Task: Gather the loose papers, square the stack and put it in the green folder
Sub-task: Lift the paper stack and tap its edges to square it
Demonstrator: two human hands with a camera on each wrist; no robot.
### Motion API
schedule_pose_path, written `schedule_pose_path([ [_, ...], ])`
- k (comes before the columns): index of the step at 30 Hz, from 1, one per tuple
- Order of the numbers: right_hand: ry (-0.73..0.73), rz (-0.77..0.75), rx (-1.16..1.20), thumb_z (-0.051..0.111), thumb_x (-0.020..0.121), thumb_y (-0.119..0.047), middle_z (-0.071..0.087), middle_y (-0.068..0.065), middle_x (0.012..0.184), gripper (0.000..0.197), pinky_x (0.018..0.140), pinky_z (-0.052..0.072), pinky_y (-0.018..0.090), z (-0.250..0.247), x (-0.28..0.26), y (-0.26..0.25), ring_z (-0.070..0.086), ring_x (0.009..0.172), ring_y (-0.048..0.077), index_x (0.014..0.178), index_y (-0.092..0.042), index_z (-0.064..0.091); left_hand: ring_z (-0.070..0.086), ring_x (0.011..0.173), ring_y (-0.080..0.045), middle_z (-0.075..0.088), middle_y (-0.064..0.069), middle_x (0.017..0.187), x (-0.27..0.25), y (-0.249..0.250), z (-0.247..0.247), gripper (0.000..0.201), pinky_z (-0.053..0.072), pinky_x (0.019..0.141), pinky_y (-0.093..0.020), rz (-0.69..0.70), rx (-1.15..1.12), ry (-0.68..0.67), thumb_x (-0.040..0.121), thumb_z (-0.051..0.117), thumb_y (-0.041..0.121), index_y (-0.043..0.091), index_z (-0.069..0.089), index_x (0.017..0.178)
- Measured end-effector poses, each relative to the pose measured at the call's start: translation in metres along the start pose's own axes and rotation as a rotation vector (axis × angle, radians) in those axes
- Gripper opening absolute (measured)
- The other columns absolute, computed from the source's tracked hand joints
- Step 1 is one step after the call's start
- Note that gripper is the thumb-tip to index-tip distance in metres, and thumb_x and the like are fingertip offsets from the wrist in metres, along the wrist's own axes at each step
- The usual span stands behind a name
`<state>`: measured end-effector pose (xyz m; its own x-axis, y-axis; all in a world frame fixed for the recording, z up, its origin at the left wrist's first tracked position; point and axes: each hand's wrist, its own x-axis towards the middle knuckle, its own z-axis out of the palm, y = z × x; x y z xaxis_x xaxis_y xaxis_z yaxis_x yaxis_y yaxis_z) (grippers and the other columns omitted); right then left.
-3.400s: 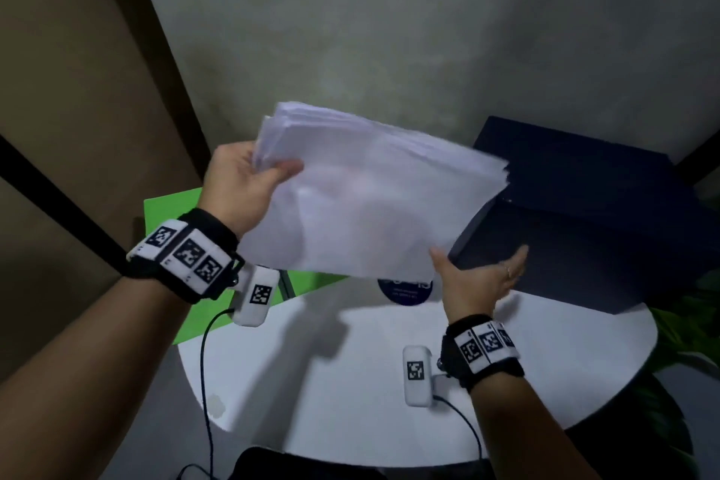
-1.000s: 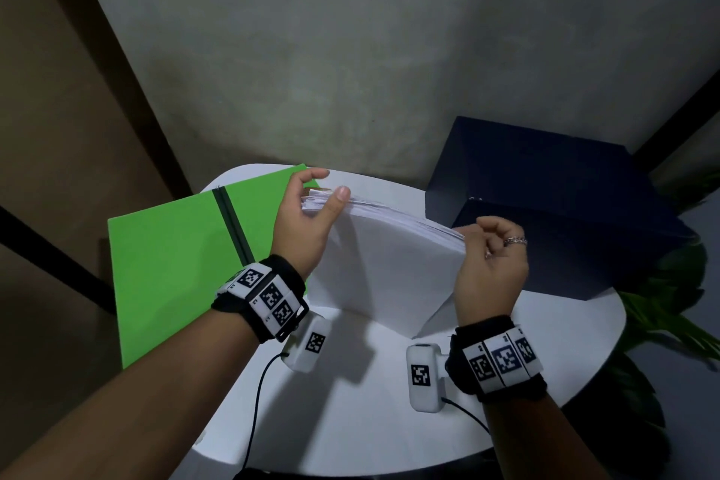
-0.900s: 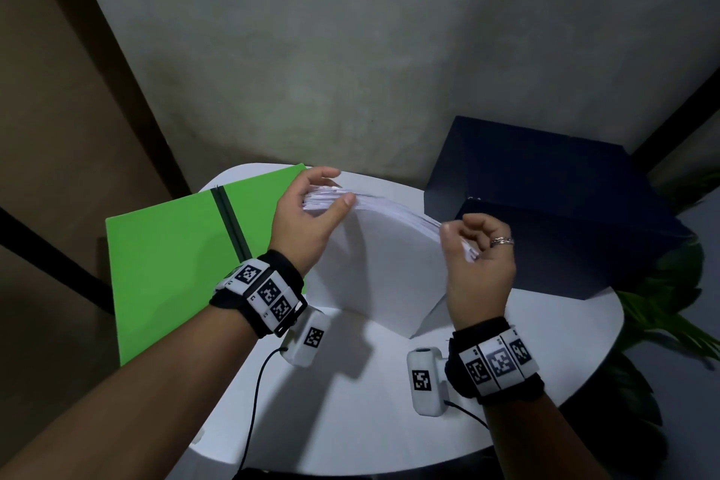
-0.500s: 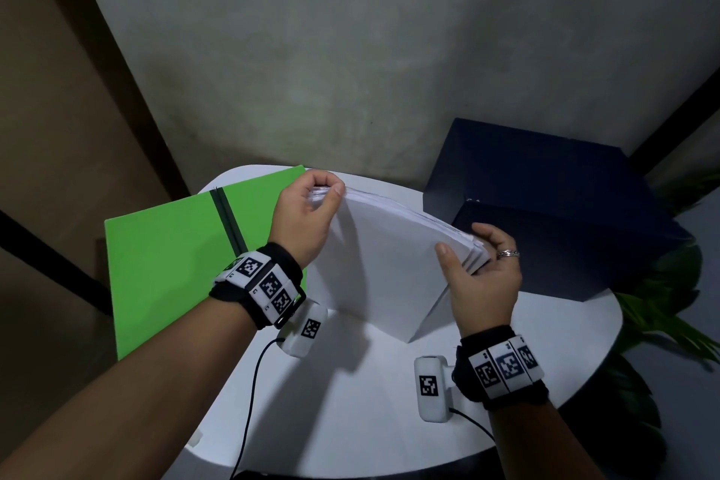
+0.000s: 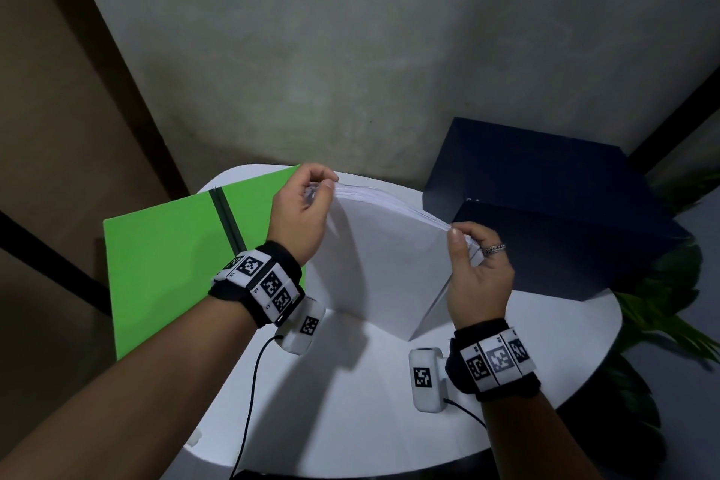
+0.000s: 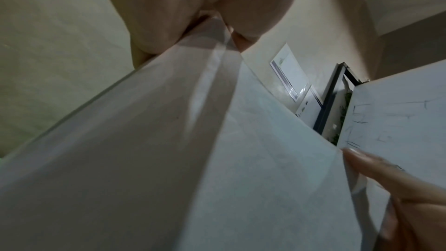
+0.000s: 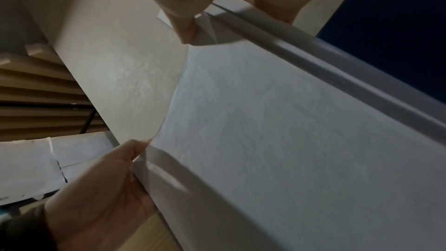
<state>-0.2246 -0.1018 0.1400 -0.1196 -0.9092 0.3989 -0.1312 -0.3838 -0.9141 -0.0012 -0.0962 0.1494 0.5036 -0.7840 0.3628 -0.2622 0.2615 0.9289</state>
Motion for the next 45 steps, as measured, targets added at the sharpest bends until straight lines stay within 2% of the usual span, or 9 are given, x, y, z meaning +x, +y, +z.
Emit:
schedule_pose_path([
  [3, 0.004, -0.060, -0.047, 0.062, 0.093, -0.003, 0.065, -0.031, 0.090, 0.012, 0.080, 0.041, 0.005, 0.002, 0.002, 0.002, 0.059, 0.087, -0.011, 0.095, -0.013, 0.067, 0.057, 0.076, -0.007, 0.063, 0.001, 0.083, 0.001, 0.002, 0.002, 0.006, 0.045, 0.075, -0.017, 0.017, 0.015, -0.003, 0.091, 0.058, 0.006, 0.007, 0.063, 0.088],
  [12, 0.080, -0.021, -0.050, 0.057, 0.093, -0.020, 0.067, -0.014, 0.091, 0.017, 0.077, 0.046, 0.016, 0.007, -0.002, 0.002, 0.061, 0.082, -0.004, 0.091, -0.037, 0.052, 0.058, 0.083, -0.018, 0.063, 0.004, 0.084, 0.007, 0.006, 0.008, 0.024, 0.045, 0.083, -0.035, -0.115, -0.065, 0.058, 0.085, 0.044, 0.009, 0.030, 0.054, 0.085],
  [17, 0.022, 0.229, 0.198, 0.083, 0.071, 0.000, 0.071, 0.006, 0.098, 0.062, 0.081, 0.059, 0.031, 0.001, 0.003, 0.009, 0.071, 0.087, 0.017, 0.118, -0.021, 0.048, 0.063, 0.096, -0.012, 0.067, -0.001, 0.102, 0.007, -0.004, -0.004, 0.032, 0.046, 0.090, -0.027, -0.128, -0.153, -0.118, 0.088, 0.063, 0.027, 0.030, 0.046, 0.116],
  [19, -0.025, 0.327, 0.162, 0.086, 0.068, -0.001, 0.073, 0.004, 0.100, 0.054, 0.086, 0.059, 0.039, -0.002, 0.005, 0.018, 0.072, 0.089, 0.016, 0.112, -0.019, 0.059, 0.066, 0.090, -0.004, 0.070, 0.004, 0.100, 0.005, -0.012, -0.012, 0.048, 0.052, 0.083, -0.022, -0.198, -0.142, -0.241, 0.083, 0.075, 0.012, 0.018, 0.046, 0.121],
  [22, -0.080, 0.381, 0.165, 0.083, 0.072, -0.003, 0.077, 0.005, 0.096, 0.029, 0.090, 0.057, 0.049, -0.003, 0.007, 0.020, 0.073, 0.091, 0.023, 0.097, -0.014, 0.073, 0.065, 0.072, 0.006, 0.074, 0.017, 0.078, 0.004, -0.015, -0.017, 0.027, 0.050, 0.070, -0.018, -0.198, -0.065, -0.274, 0.076, 0.077, 0.000, 0.013, 0.065, 0.097],
  [28, -0.200, 0.233, 0.070, 0.088, 0.059, 0.004, 0.067, 0.001, 0.095, 0.049, 0.069, 0.055, 0.019, -0.014, 0.009, 0.010, 0.065, 0.078, 0.000, 0.097, -0.015, 0.065, 0.061, 0.078, -0.013, 0.066, 0.002, 0.090, -0.007, -0.020, -0.030, 0.054, 0.053, 0.070, -0.027, -0.191, -0.112, -0.344, 0.051, 0.091, 0.026, 0.020, 0.061, 0.096],
  [32, -0.189, 0.251, 0.077, 0.086, 0.062, 0.008, 0.065, -0.001, 0.097, 0.055, 0.067, 0.054, 0.015, -0.008, 0.007, 0.011, 0.065, 0.076, -0.005, 0.109, -0.008, 0.063, 0.062, 0.077, -0.016, 0.065, -0.003, 0.092, -0.015, -0.025, -0.029, 0.054, 0.054, 0.072, -0.031, -0.241, -0.083, -0.323, 0.053, 0.092, 0.026, 0.023, 0.059, 0.096],
  [39, -0.124, 0.219, 0.127, 0.081, 0.075, -0.003, 0.070, -0.012, 0.067, 0.021, 0.064, 0.052, 0.018, -0.003, 0.003, 0.006, 0.064, 0.064, 0.002, 0.075, -0.019, 0.067, 0.056, 0.063, -0.005, 0.062, -0.002, 0.070, -0.019, -0.014, -0.025, 0.027, 0.047, 0.063, -0.018, -0.177, -0.106, -0.241, 0.067, 0.083, 0.005, -0.004, 0.062, 0.081],
  [45, -0.058, 0.230, 0.179, 0.075, 0.082, -0.008, 0.074, -0.002, 0.085, 0.013, 0.076, 0.054, 0.024, 0.002, 0.000, 0.005, 0.067, 0.079, 0.008, 0.087, -0.017, 0.067, 0.060, 0.074, -0.006, 0.065, 0.015, 0.084, -0.036, -0.024, -0.028, 0.060, 0.051, 0.068, -0.021, -0.207, -0.162, -0.195, 0.058, 0.081, 0.060, 0.021, 0.059, 0.096],
])
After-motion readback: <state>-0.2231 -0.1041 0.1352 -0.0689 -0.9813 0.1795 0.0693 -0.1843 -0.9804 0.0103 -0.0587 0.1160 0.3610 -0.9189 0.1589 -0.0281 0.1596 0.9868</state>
